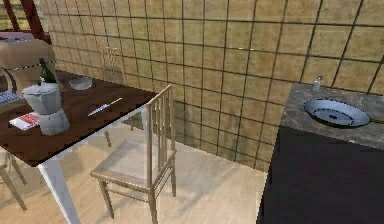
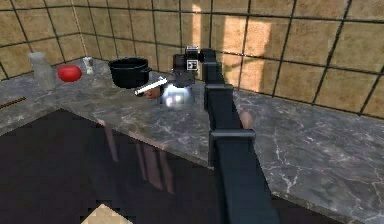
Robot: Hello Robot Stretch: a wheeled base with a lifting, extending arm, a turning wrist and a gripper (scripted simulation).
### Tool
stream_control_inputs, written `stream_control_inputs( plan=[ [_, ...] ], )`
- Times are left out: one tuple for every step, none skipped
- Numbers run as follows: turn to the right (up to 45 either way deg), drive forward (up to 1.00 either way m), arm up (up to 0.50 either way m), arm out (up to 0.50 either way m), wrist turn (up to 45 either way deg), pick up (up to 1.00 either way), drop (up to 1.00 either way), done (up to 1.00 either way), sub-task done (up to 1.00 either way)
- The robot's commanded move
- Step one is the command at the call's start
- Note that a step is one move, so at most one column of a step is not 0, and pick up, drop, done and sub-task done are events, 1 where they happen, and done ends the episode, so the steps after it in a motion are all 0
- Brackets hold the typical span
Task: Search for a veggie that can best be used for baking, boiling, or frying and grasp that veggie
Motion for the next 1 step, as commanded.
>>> stream_control_inputs(
  plan=[
    [0.0,0.0,0.0,0.0,0.0,0.0,0.0,1.0,0.0]
  ],
)
